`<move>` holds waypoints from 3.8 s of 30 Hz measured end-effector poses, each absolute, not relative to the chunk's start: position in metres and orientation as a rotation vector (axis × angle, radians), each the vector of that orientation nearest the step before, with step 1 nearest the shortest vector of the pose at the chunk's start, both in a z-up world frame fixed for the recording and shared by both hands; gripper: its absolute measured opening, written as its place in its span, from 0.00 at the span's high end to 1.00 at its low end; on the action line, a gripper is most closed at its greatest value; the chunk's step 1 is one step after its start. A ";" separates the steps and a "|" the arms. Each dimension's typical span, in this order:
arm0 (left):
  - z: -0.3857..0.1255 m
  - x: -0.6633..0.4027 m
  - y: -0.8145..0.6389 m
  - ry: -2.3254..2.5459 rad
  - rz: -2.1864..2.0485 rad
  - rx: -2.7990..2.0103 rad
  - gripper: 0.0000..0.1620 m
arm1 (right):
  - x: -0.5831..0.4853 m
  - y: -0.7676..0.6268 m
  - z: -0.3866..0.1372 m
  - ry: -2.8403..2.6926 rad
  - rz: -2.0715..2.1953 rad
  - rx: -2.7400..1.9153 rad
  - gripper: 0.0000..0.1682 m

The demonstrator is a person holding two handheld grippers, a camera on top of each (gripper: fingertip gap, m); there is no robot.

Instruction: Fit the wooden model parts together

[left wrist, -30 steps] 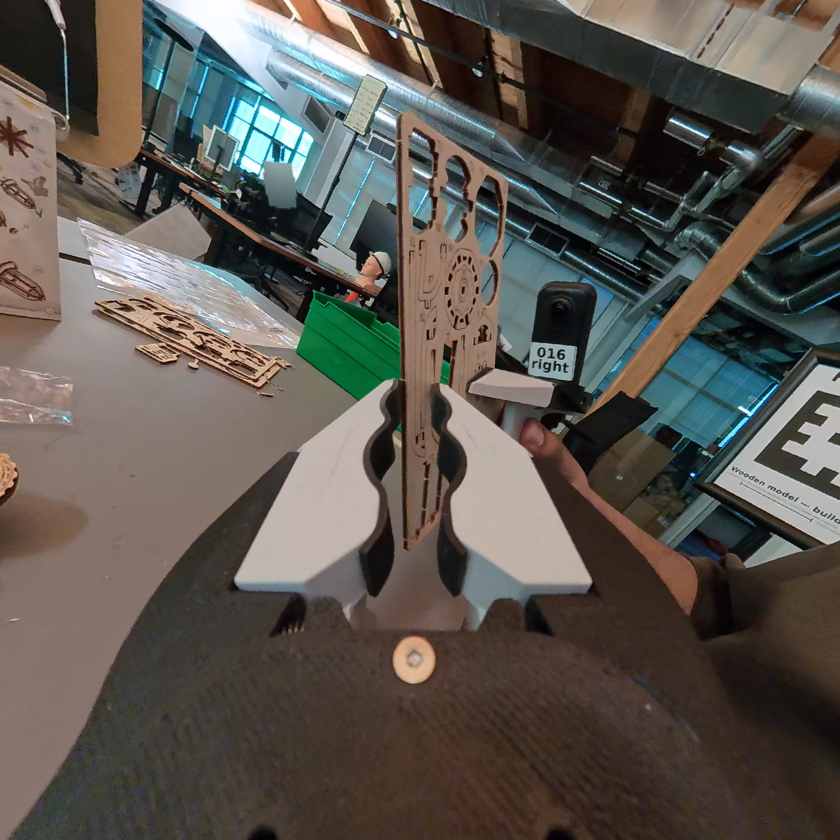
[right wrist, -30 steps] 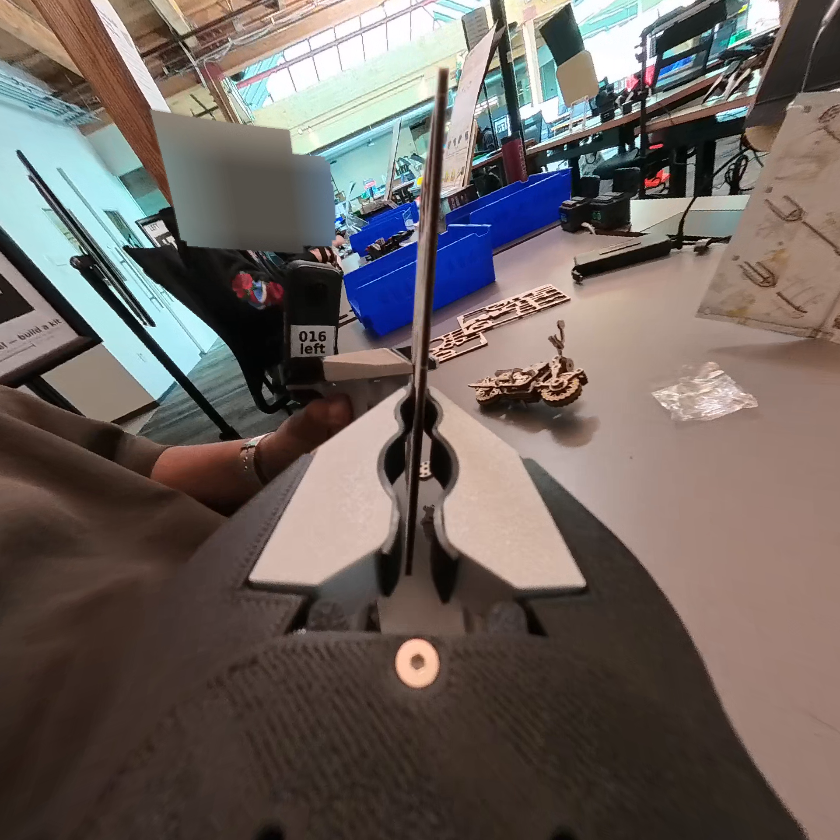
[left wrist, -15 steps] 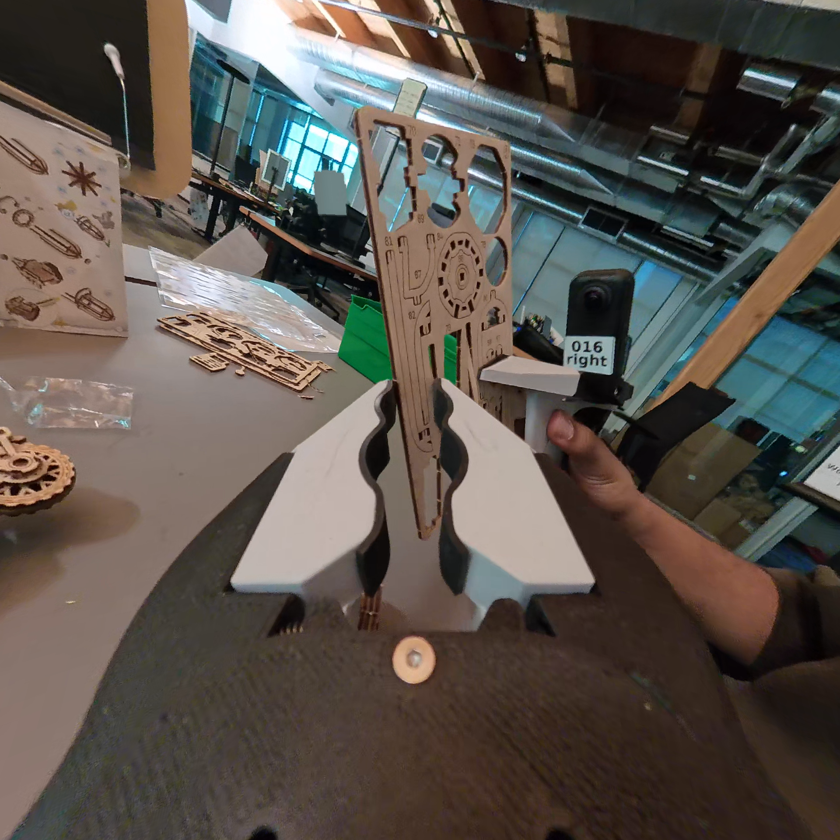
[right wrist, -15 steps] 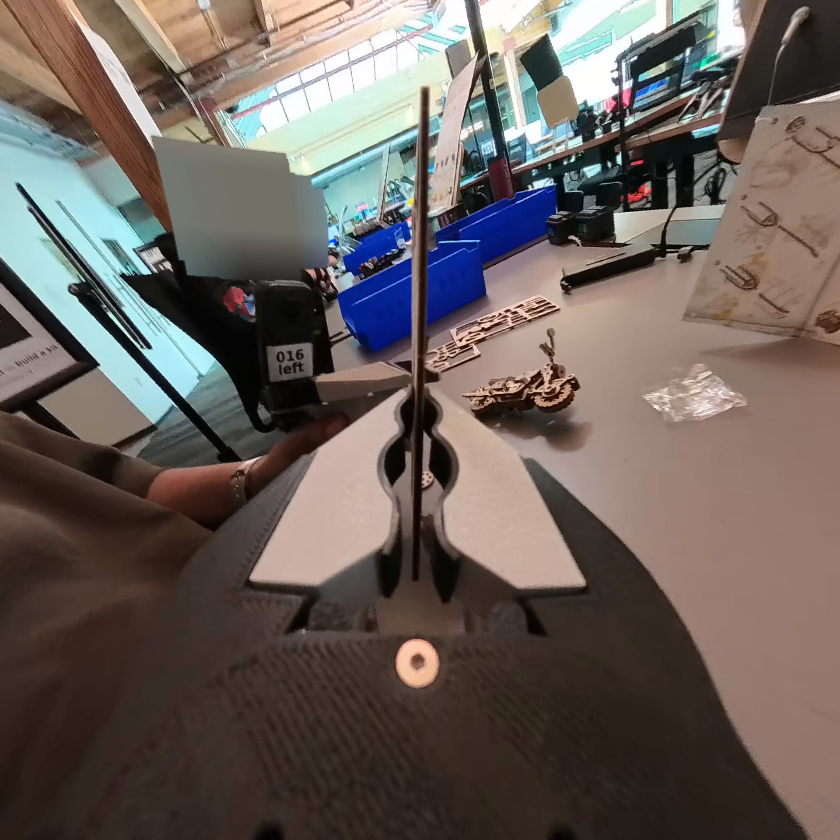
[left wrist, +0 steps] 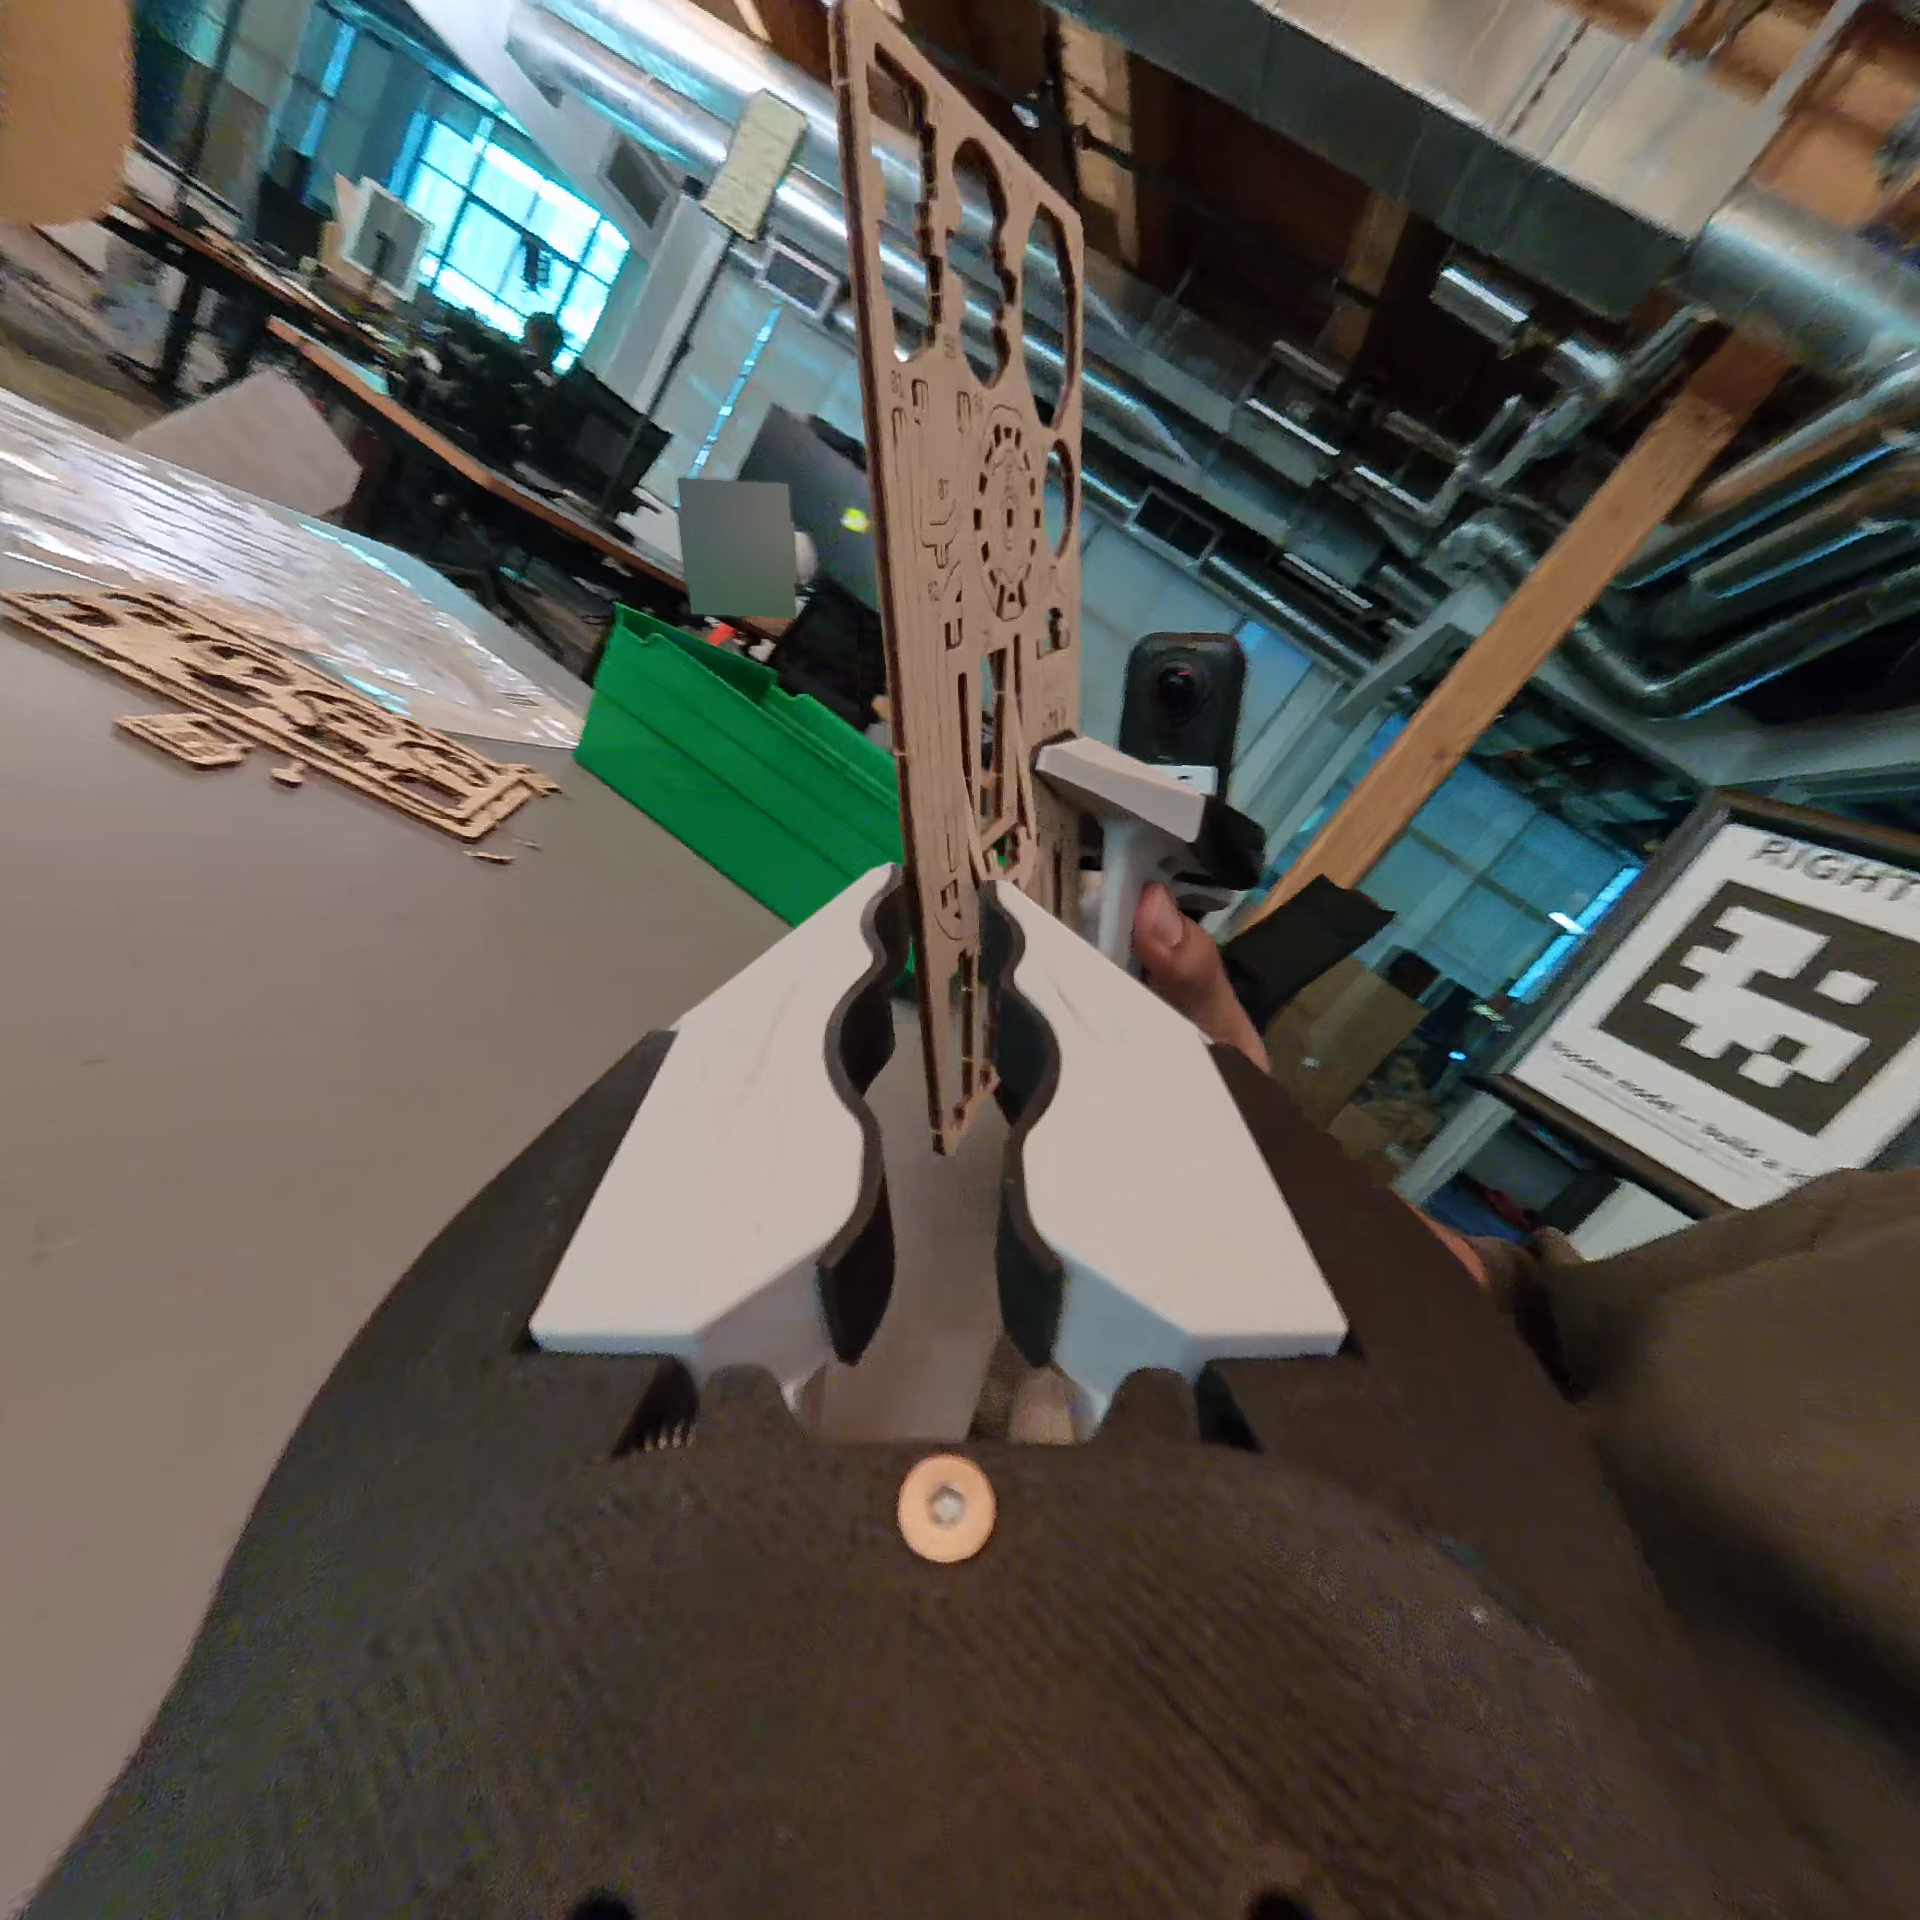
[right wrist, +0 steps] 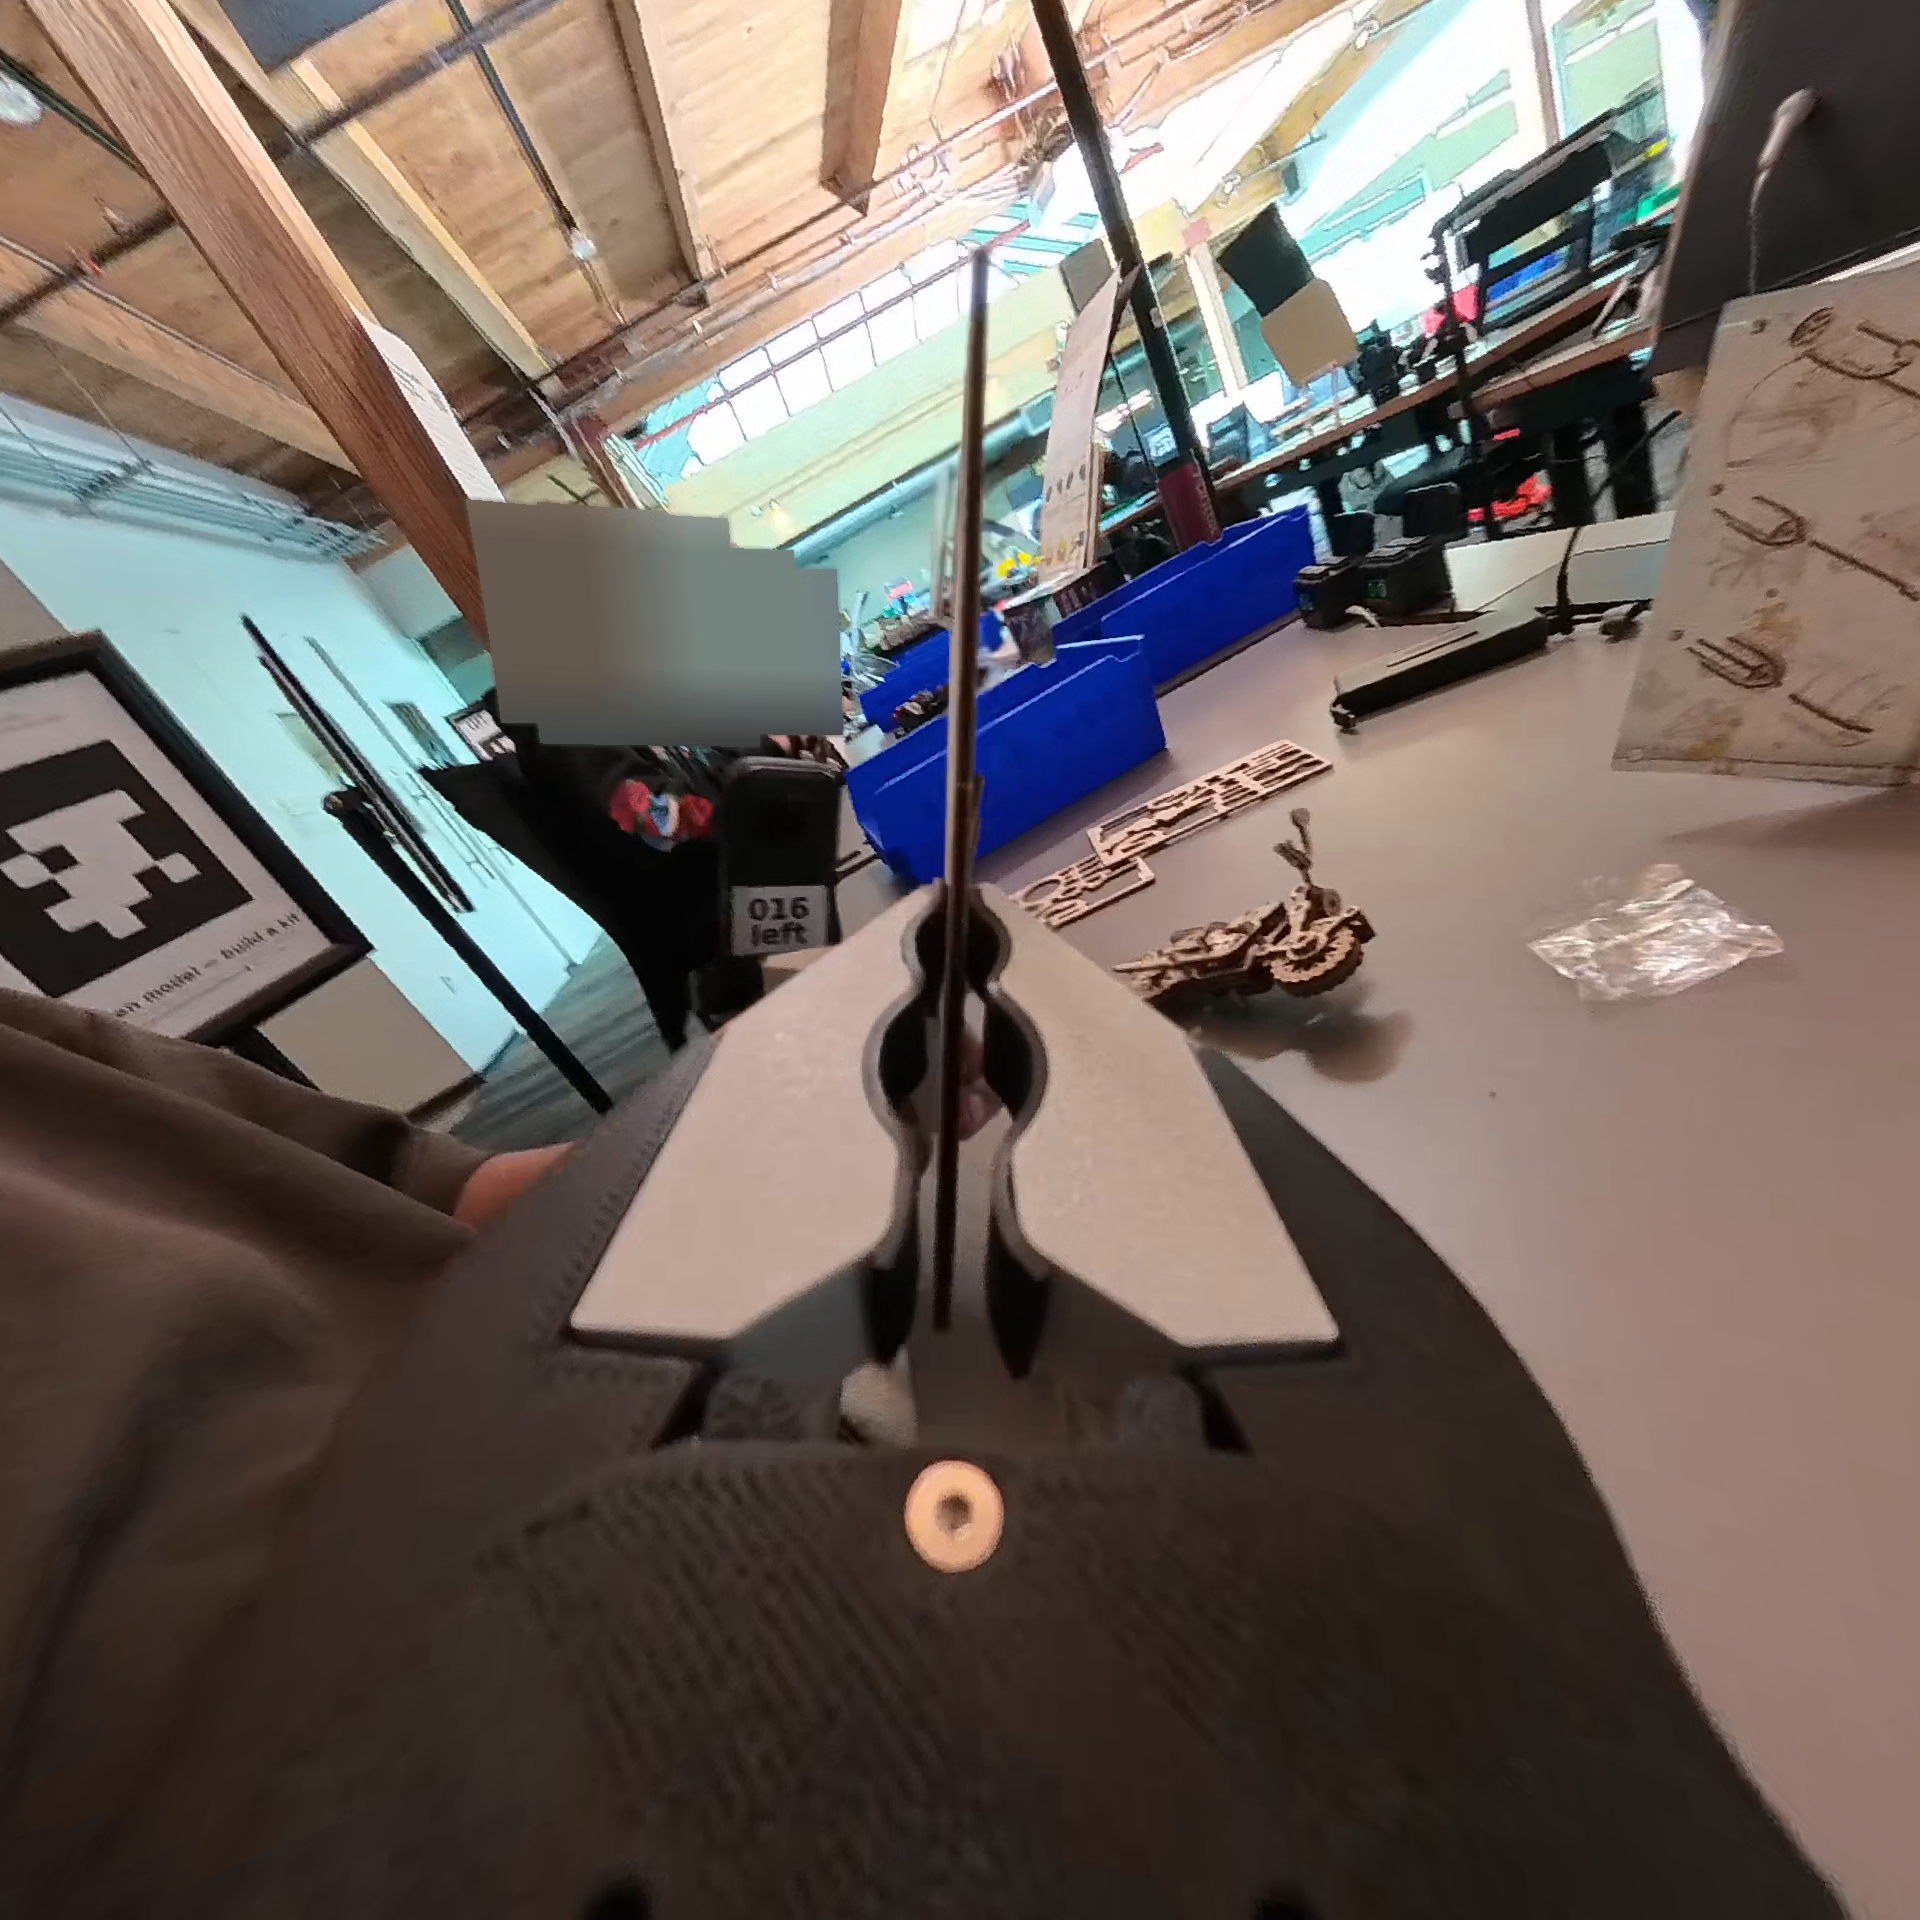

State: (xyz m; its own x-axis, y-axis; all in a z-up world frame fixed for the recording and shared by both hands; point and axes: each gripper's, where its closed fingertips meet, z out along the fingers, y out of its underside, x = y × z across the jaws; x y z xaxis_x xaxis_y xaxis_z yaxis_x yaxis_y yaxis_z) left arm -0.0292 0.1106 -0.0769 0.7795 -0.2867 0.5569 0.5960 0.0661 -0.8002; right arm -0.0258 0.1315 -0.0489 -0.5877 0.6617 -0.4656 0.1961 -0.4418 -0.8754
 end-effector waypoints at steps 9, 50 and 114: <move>-0.064 -0.026 0.105 -0.293 -0.857 -1.251 1.00 | -0.024 0.145 -0.044 -1.353 2.328 -1.263 0.91; -0.101 -0.023 0.120 -0.197 -0.298 -1.671 1.00 | -0.020 0.124 -0.106 -1.899 0.324 -0.362 0.97; -0.069 -0.026 0.109 -0.319 -0.482 -1.395 1.00 | -0.018 0.105 -0.084 -1.871 0.858 -0.692 0.97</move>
